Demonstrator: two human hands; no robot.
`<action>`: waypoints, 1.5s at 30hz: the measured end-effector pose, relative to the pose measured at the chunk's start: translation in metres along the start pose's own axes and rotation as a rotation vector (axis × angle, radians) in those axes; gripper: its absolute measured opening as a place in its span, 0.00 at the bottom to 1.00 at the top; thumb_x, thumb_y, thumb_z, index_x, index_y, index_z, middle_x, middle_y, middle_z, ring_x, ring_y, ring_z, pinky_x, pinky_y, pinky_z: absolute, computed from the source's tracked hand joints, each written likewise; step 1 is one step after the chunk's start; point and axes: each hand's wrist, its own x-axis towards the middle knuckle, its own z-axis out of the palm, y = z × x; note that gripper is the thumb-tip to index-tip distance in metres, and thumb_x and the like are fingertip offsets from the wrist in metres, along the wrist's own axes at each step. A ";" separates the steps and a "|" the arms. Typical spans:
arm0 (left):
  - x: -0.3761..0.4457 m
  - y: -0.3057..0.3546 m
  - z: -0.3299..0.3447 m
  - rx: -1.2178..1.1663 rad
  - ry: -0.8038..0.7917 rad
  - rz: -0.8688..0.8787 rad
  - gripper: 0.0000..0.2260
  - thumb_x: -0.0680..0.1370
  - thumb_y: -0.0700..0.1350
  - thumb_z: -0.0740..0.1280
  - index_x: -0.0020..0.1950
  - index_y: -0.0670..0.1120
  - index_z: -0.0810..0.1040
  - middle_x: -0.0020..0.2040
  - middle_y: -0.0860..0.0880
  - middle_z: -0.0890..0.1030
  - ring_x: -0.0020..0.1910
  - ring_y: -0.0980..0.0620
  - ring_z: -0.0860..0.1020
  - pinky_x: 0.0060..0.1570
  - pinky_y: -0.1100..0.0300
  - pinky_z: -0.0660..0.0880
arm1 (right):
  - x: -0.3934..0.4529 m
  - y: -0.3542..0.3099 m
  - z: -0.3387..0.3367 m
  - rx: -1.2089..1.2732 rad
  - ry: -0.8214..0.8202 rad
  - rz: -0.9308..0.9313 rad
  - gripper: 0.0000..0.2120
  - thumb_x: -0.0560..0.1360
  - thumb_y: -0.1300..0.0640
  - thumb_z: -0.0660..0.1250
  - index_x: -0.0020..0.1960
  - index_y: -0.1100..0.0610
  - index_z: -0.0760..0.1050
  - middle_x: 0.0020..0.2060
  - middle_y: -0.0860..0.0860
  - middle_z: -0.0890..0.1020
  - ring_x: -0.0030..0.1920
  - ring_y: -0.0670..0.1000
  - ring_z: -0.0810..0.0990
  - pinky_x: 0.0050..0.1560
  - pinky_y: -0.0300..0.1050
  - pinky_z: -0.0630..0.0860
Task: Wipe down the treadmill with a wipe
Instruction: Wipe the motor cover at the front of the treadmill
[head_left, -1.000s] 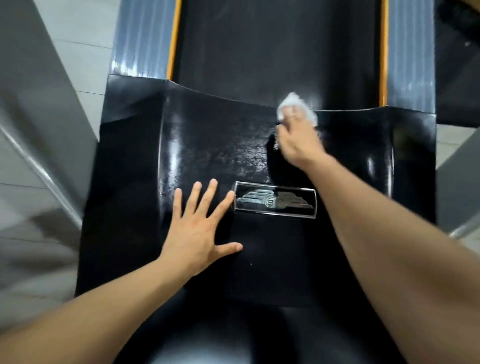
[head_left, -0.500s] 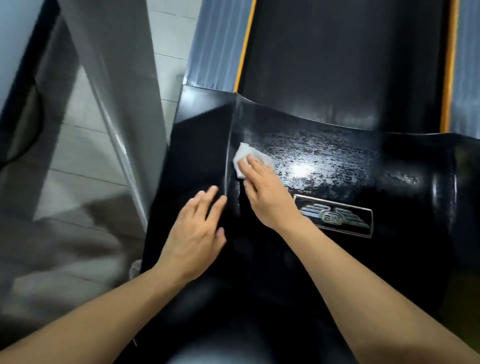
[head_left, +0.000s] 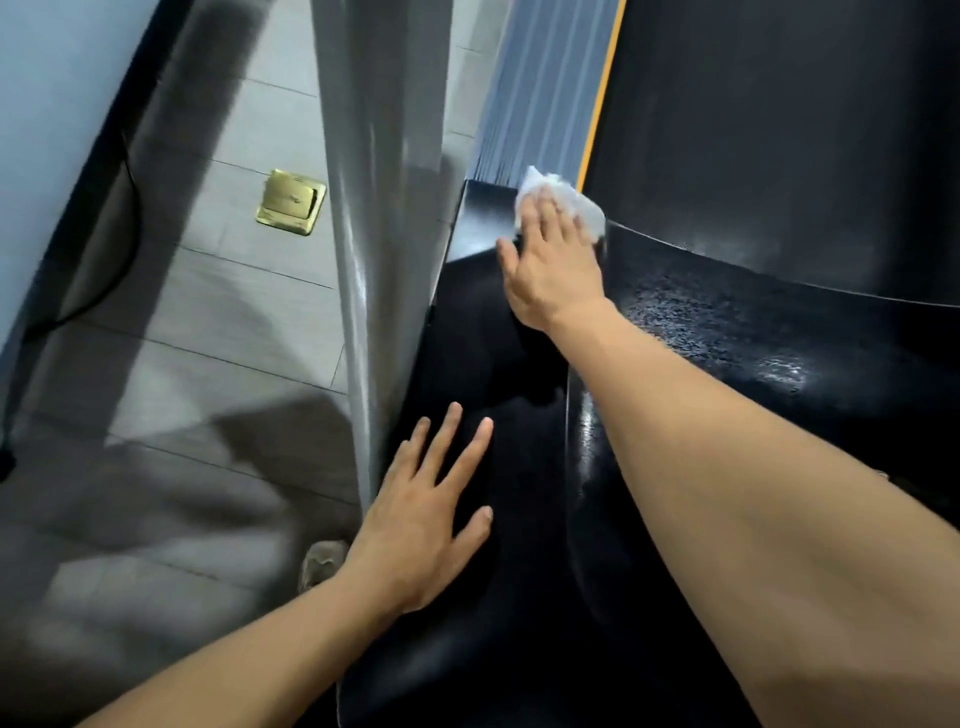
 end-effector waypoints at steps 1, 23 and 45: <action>0.000 0.000 0.001 0.005 -0.004 0.002 0.36 0.83 0.61 0.55 0.79 0.66 0.30 0.80 0.59 0.29 0.81 0.52 0.31 0.81 0.52 0.40 | 0.007 -0.016 0.003 0.013 -0.028 -0.048 0.31 0.86 0.46 0.45 0.82 0.60 0.44 0.82 0.56 0.45 0.82 0.53 0.43 0.80 0.50 0.39; 0.006 -0.009 -0.007 -0.005 -0.149 0.008 0.38 0.83 0.62 0.58 0.77 0.68 0.29 0.78 0.61 0.26 0.80 0.52 0.29 0.81 0.52 0.41 | -0.050 -0.011 0.014 -0.053 0.005 -0.021 0.31 0.84 0.49 0.48 0.83 0.56 0.42 0.82 0.54 0.46 0.82 0.51 0.43 0.80 0.46 0.38; -0.018 -0.089 -0.006 0.378 -0.235 0.311 0.38 0.77 0.49 0.49 0.82 0.50 0.31 0.84 0.44 0.40 0.83 0.42 0.40 0.80 0.48 0.53 | -0.099 -0.084 0.055 -0.106 0.046 0.101 0.34 0.82 0.50 0.55 0.82 0.60 0.47 0.82 0.58 0.50 0.82 0.55 0.47 0.81 0.51 0.41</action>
